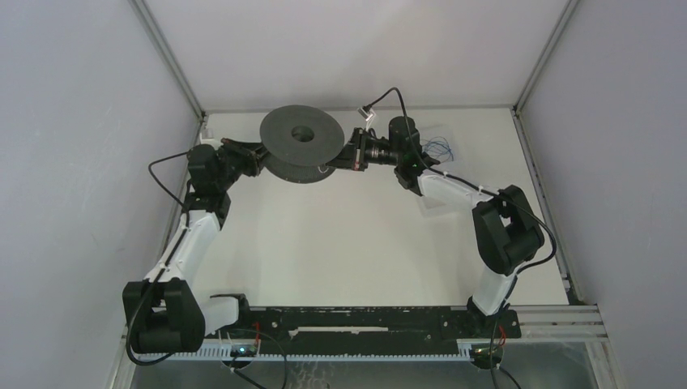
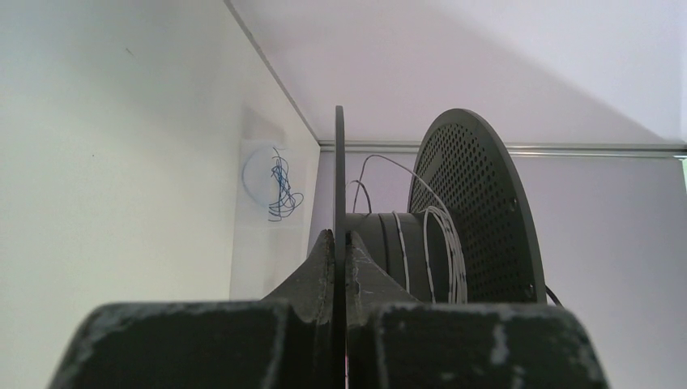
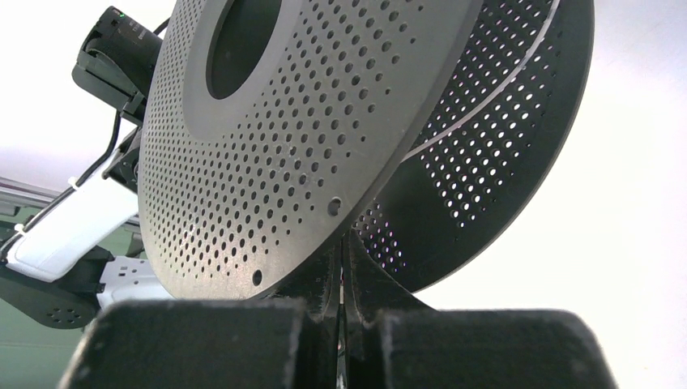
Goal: Wrap the cables
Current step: Wrap the cable around the cable reel.
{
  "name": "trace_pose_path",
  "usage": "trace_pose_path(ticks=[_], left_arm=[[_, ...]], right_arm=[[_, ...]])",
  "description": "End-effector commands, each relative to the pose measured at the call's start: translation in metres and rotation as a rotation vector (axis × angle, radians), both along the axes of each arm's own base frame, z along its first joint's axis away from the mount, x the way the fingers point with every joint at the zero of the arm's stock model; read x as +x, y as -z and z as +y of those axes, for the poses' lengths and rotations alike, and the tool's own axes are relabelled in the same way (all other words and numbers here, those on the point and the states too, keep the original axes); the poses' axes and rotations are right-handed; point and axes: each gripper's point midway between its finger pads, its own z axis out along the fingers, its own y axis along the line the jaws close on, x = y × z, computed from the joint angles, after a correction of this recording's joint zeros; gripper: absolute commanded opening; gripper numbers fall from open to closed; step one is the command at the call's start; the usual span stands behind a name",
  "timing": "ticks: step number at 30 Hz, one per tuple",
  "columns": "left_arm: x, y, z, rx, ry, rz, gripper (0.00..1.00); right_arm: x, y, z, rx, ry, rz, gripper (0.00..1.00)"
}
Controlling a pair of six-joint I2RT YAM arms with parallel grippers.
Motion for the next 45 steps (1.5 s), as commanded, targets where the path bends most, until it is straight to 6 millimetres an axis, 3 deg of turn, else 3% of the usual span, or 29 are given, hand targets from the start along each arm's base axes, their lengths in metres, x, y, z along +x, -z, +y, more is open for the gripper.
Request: trace_pose_path(ticks=[1,3,10,22,30,39,45], left_arm=[[-0.010,-0.034,-0.017,-0.040,0.075,-0.123,0.00],[-0.010,-0.035,-0.017,-0.040,0.074,-0.126,0.00],[-0.009,-0.037,-0.017,-0.047,0.076,-0.131,0.00],[-0.007,-0.040,-0.010,-0.055,0.060,-0.140,0.00],[-0.006,-0.041,-0.006,-0.056,0.052,-0.140,0.00],[-0.003,-0.039,-0.002,-0.055,0.039,-0.136,0.00],[-0.001,-0.038,0.001,-0.047,0.022,-0.133,0.00]], right_arm=[[-0.005,-0.009,0.008,0.042,-0.027,-0.025,0.00],[-0.005,-0.001,0.005,0.031,-0.022,-0.010,0.02],[-0.001,-0.006,-0.008,0.014,0.002,-0.038,0.23],[0.006,-0.002,-0.030,-0.051,0.037,-0.067,0.43],[0.013,0.000,-0.045,-0.084,0.059,-0.091,0.45],[-0.006,-0.001,-0.041,-0.108,0.003,-0.170,0.45],[-0.021,-0.003,-0.028,-0.091,-0.062,-0.197,0.30]])
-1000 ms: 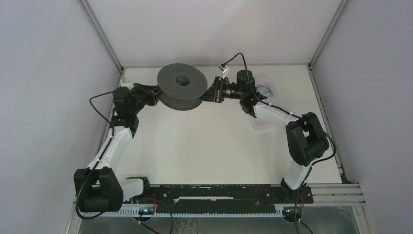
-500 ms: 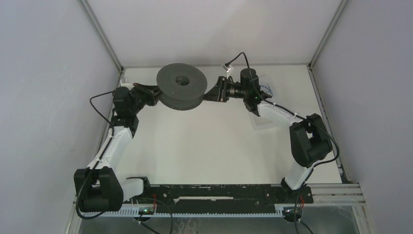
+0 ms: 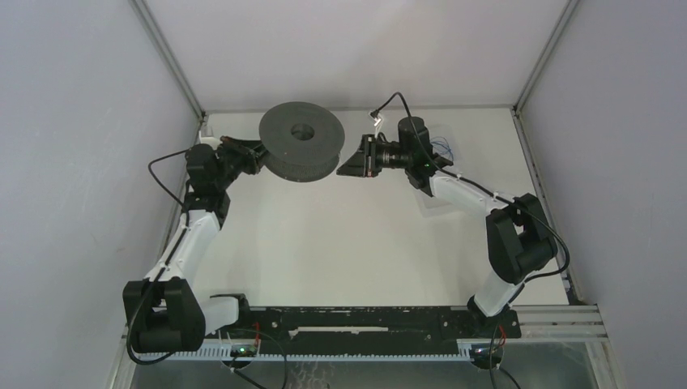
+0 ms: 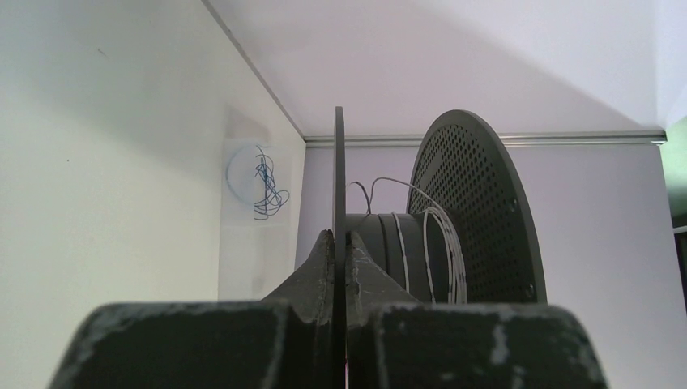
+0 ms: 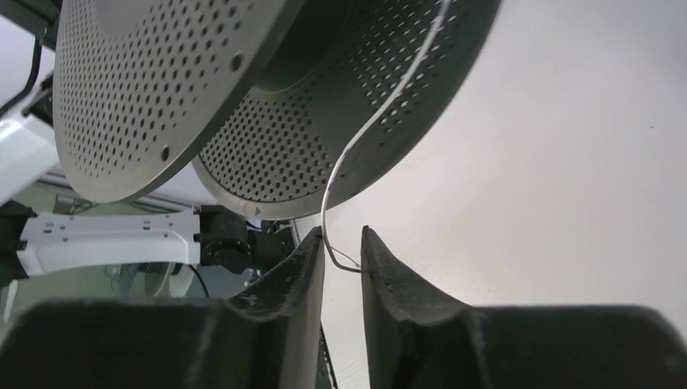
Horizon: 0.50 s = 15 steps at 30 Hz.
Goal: Wrap the cables
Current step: Wrap the cable around the cable reel.
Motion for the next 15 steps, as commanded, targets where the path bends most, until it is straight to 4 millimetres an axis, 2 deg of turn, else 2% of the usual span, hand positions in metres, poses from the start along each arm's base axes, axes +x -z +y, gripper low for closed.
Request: trace_pose_path(ticks=[1,5,10,13,15], left_arm=[[-0.002,-0.027,0.003,-0.028,0.000,-0.092,0.00],[0.001,-0.025,0.010,-0.012,-0.036,-0.085,0.00],[0.012,-0.016,0.021,0.097,-0.090,-0.037,0.00],[0.019,-0.013,0.026,0.213,-0.135,-0.006,0.00],[0.021,-0.010,0.029,0.265,-0.161,0.016,0.00]], right_arm=[[-0.018,-0.025,0.008,0.039,-0.073,-0.108,0.25],[-0.030,-0.029,0.011,0.029,-0.102,-0.143,0.06],[-0.046,-0.038,0.021,0.008,-0.137,-0.194,0.00],[-0.053,-0.049,0.033,-0.025,-0.168,-0.213,0.00],[-0.058,-0.049,0.040,-0.041,-0.189,-0.196,0.00]])
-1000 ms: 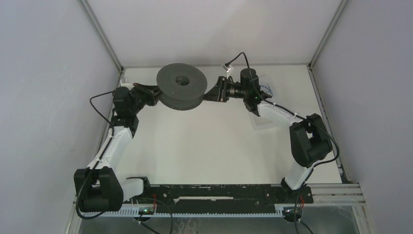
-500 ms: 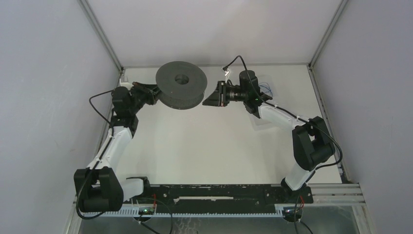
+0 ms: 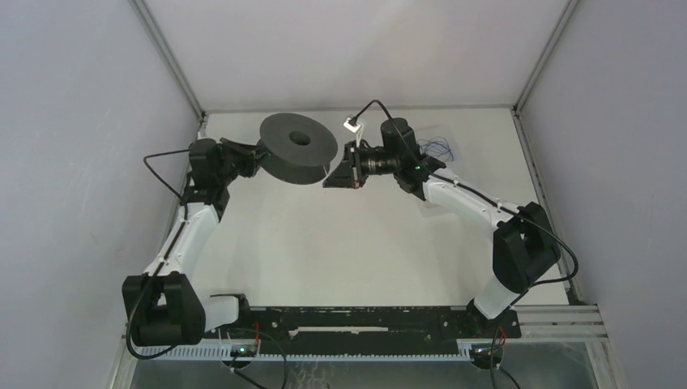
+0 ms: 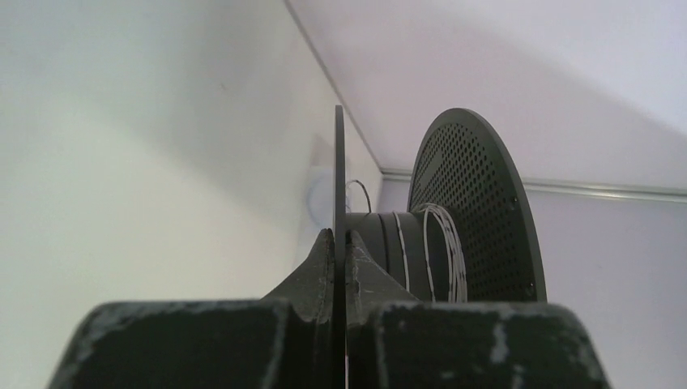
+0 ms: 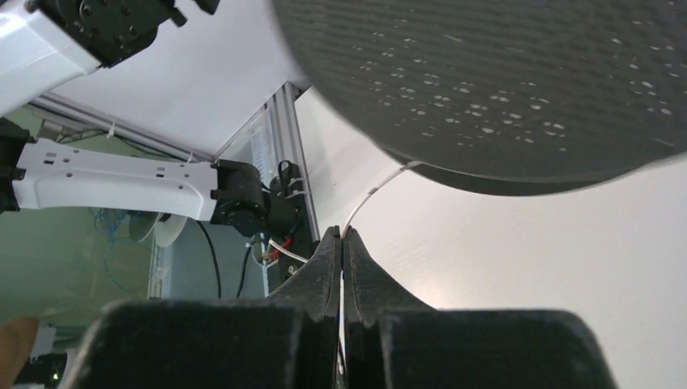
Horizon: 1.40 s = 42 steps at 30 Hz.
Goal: Wrap the cables
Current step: Wrap the cable around the cable reel.
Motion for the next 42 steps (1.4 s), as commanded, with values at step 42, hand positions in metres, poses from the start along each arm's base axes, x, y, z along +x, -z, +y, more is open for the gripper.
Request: trace_pose_path(ticks=[42], left_arm=[[0.011,-0.043,-0.009,0.558,-0.164,-0.094,0.00]], right_arm=[[0.021,-0.021,0.058,-0.293,0.097,-0.169,0.00]])
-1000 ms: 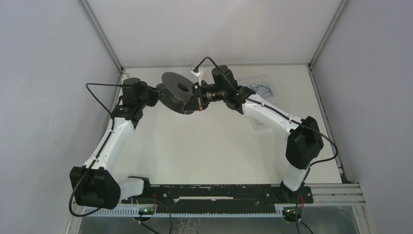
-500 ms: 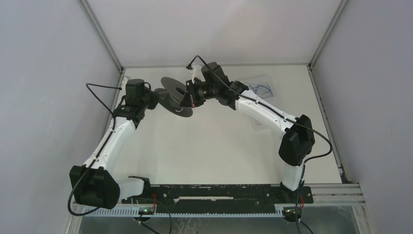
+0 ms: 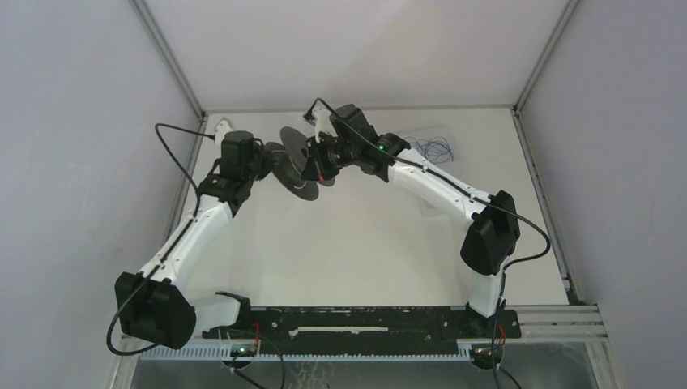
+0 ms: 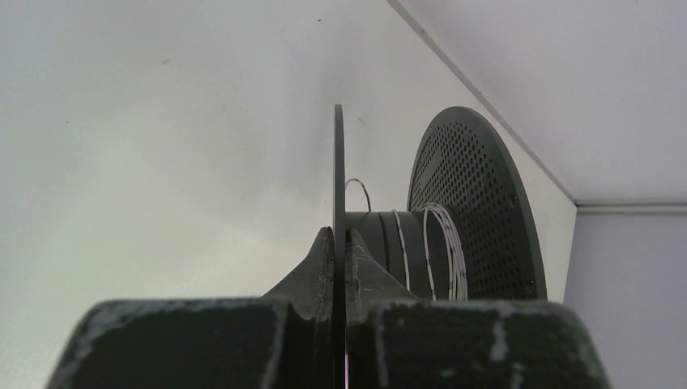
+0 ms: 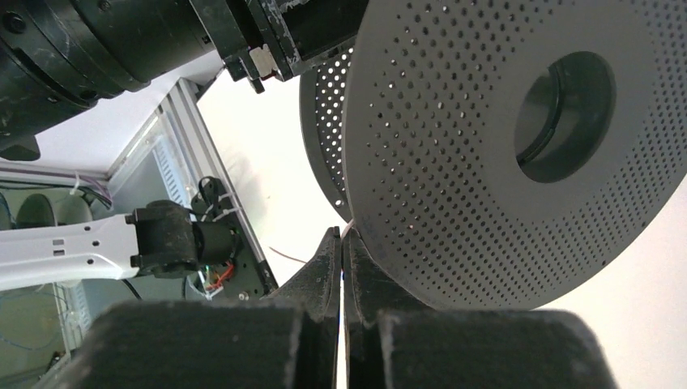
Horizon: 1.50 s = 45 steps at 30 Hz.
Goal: Wrap the cables
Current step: Wrap the cable around the cable reel.
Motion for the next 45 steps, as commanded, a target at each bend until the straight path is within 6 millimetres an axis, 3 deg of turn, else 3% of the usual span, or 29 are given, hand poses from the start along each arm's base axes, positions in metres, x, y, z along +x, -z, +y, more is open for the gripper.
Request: trace_pose_path(ticks=[1,9,16,28,40,45], left_arm=[[0.021,-0.063,-0.010,-0.008,0.025,-0.212,0.00],[0.023,-0.016,-0.026,-0.090,0.044,-0.146,0.00],[0.024,0.008,-0.040,-0.160,0.086,-0.123,0.00],[0.028,0.055,-0.074,-0.313,0.184,-0.023,0.00],[0.032,0.105,-0.092,-0.361,0.238,0.079,0.00],[0.032,0.118,-0.097,-0.369,0.260,0.108,0.05]], right_arm=[[0.003,-0.012,-0.001,-0.003,-0.031,-0.100,0.00],[0.013,0.025,-0.014,-0.095,0.032,-0.112,0.00],[0.020,0.055,-0.030,-0.185,0.073,-0.135,0.00],[0.030,0.080,-0.056,-0.234,0.122,-0.124,0.00],[0.039,0.118,-0.078,-0.268,0.205,-0.100,0.00],[0.042,0.120,-0.080,-0.261,0.218,-0.106,0.00]])
